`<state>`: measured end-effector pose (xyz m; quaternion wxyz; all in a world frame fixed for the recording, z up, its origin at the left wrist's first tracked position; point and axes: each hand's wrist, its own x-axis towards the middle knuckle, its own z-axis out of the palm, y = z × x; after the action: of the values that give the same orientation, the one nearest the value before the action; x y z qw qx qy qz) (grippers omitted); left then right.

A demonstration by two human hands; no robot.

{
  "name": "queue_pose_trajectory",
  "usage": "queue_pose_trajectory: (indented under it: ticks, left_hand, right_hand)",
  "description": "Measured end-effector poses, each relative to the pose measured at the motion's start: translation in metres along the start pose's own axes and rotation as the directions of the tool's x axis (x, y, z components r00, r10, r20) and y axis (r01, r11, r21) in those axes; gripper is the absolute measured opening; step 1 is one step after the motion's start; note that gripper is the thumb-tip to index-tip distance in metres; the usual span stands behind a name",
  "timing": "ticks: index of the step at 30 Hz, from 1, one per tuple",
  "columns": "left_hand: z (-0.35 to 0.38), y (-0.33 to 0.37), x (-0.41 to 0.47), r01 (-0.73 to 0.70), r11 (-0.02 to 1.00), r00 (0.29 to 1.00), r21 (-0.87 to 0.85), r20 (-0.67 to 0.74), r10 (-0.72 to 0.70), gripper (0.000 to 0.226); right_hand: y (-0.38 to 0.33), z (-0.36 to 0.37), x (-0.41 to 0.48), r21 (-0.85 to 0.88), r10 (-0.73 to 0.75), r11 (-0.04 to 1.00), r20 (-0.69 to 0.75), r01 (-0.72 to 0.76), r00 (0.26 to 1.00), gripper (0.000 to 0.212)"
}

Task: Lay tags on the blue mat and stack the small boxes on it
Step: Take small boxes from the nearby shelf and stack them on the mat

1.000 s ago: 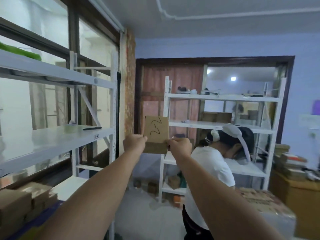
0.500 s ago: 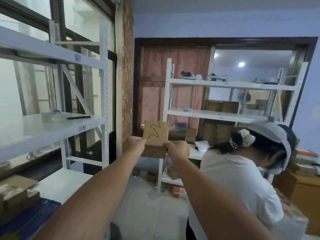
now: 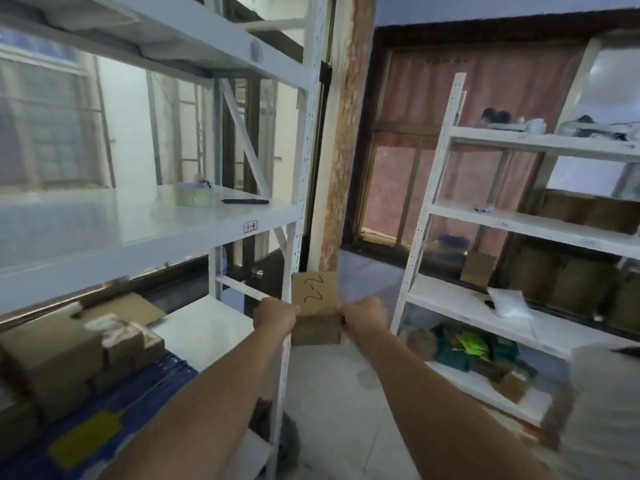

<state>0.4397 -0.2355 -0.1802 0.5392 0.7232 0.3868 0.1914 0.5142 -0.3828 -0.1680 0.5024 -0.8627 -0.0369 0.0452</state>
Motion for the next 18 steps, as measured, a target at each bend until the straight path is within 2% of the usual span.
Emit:
queue_pose_trajectory:
  ticks: [3,5,7,8,11,15,18]
  left_hand:
    - [-0.044,-0.025,0.027,0.081,0.996,0.99,0.039,-0.12,-0.076,0.03]
    - [-0.078,-0.045,0.044,0.13,0.992,0.97,0.003,-0.206,-0.126,0.026]
    - [-0.111,-0.063,0.055,0.14,0.987,0.959,-0.074,-0.238,-0.154,0.016]
    - [-0.128,-0.072,0.055,0.14,0.985,0.948,-0.098,-0.273,-0.162,0.018]
    - [-0.174,-0.098,0.058,0.159,0.977,0.875,-0.144,-0.438,-0.207,0.024]
    - [-0.227,-0.12,0.045,0.135,0.977,0.777,-0.162,-0.595,-0.206,0.023]
    - [-0.26,-0.133,0.038,0.099,0.98,0.71,-0.173,-0.678,-0.191,0.031]
  right_hand:
    - [-0.017,0.062,0.002,0.029,-0.01,1.0,0.106,0.007,0.994,0.016]
    - [-0.029,0.103,-0.002,0.05,-0.031,0.999,0.196,0.021,0.98,0.01]
    - [-0.041,0.143,-0.009,0.025,-0.053,0.998,0.235,0.049,0.971,0.013]
    - [-0.046,0.162,-0.014,0.033,-0.076,0.997,0.271,0.069,0.96,0.014]
    - [-0.068,0.216,-0.036,0.06,-0.116,0.993,0.38,0.101,0.917,0.01]
    - [-0.092,0.269,-0.066,0.101,-0.275,0.96,0.513,0.26,0.813,0.018]
    - [-0.107,0.299,-0.085,0.169,-0.382,0.921,0.568,0.351,0.729,0.019]
